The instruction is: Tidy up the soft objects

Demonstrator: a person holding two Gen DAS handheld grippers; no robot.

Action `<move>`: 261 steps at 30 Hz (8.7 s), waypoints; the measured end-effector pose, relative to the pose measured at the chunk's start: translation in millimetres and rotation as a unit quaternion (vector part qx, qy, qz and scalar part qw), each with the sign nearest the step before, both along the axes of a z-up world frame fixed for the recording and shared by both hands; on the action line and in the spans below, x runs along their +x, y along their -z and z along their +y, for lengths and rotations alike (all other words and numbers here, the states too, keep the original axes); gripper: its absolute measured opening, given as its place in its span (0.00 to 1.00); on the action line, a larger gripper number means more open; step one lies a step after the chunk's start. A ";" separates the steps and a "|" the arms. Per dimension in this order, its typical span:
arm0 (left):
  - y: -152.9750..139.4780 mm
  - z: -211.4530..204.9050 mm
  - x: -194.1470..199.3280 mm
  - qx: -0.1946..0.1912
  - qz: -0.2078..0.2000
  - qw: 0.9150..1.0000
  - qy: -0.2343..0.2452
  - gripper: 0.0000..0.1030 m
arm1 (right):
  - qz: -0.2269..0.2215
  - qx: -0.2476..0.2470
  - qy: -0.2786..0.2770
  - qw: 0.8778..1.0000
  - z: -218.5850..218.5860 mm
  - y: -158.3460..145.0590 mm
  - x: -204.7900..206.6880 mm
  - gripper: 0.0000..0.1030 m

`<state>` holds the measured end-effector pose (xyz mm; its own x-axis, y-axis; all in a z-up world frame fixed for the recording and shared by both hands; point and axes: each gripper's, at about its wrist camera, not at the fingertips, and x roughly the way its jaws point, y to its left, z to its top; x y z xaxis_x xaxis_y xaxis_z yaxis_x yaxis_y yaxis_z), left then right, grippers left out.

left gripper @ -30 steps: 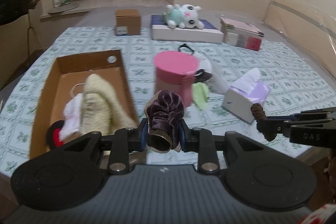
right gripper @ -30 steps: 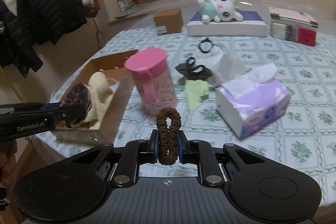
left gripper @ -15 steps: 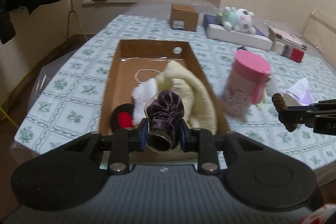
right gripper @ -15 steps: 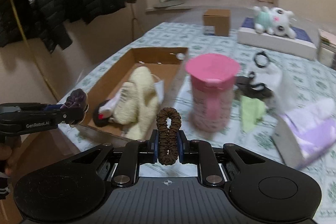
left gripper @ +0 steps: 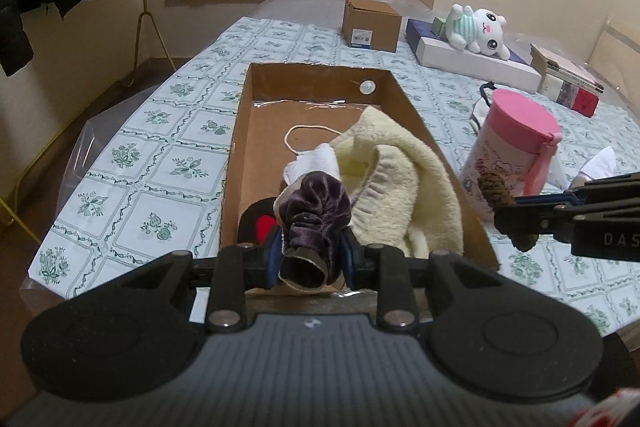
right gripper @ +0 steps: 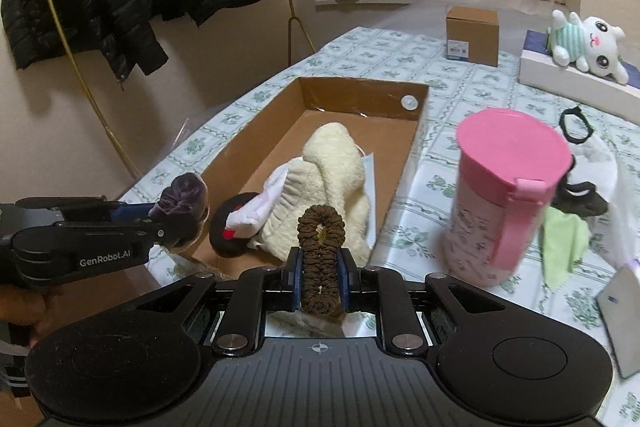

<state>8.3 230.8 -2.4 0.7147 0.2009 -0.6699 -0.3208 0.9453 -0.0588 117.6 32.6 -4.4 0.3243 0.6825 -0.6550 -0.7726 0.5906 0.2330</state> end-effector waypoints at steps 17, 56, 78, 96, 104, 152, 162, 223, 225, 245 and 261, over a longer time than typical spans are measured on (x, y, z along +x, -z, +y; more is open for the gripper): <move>13.1 15.9 8.0 0.018 -0.002 1.000 0.006 0.51 | 0.020 -0.003 -0.006 1.000 30.7 17.5 7.2 0.17; 8.9 -1.0 -8.8 0.013 0.001 1.000 0.001 0.52 | 0.039 0.031 0.048 0.998 -19.1 16.2 4.5 0.56; -10.4 -69.5 -12.0 0.019 -0.010 0.999 0.037 0.53 | 0.037 0.042 0.112 0.992 -106.5 3.0 -4.5 0.56; -21.0 -139.4 17.2 0.024 -0.024 0.991 0.131 0.56 | 0.040 0.062 0.214 0.974 -203.1 1.7 9.5 0.56; -24.7 -152.4 26.2 0.025 -0.027 0.987 0.156 0.57 | 0.038 0.061 0.235 0.969 -225.7 1.1 12.1 0.56; -63.1 -184.7 303.4 0.138 0.082 0.887 0.432 0.64 | -0.049 -0.159 -0.021 0.986 -154.7 8.5 207.6 0.56; -40.0 -175.9 343.3 0.121 0.117 0.881 0.442 0.65 | -0.018 -0.190 -0.011 0.982 -122.3 49.3 245.9 0.56; -86.3 -238.1 384.7 0.035 0.157 0.918 0.363 0.08 | -0.092 -0.118 0.128 0.980 -246.6 -66.1 224.4 0.05; -97.5 -239.8 374.2 0.028 0.145 0.920 0.364 0.08 | -0.099 -0.115 0.130 0.980 -247.8 -76.7 214.1 0.05; -137.2 -248.5 251.3 -0.033 0.053 0.932 0.358 0.08 | -0.130 -0.082 0.131 0.979 -266.6 -125.6 99.6 0.04; -129.1 -229.7 170.8 -0.078 -0.012 0.946 0.315 0.08 | -0.142 -0.049 0.128 0.980 -258.2 -116.1 38.7 0.04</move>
<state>179.1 1.1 126.7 0.6750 -0.3687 -0.6391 0.3055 0.9281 -0.2128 156.3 -225.7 111.7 0.6558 0.4935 -0.5713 -0.6216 0.7824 -0.0376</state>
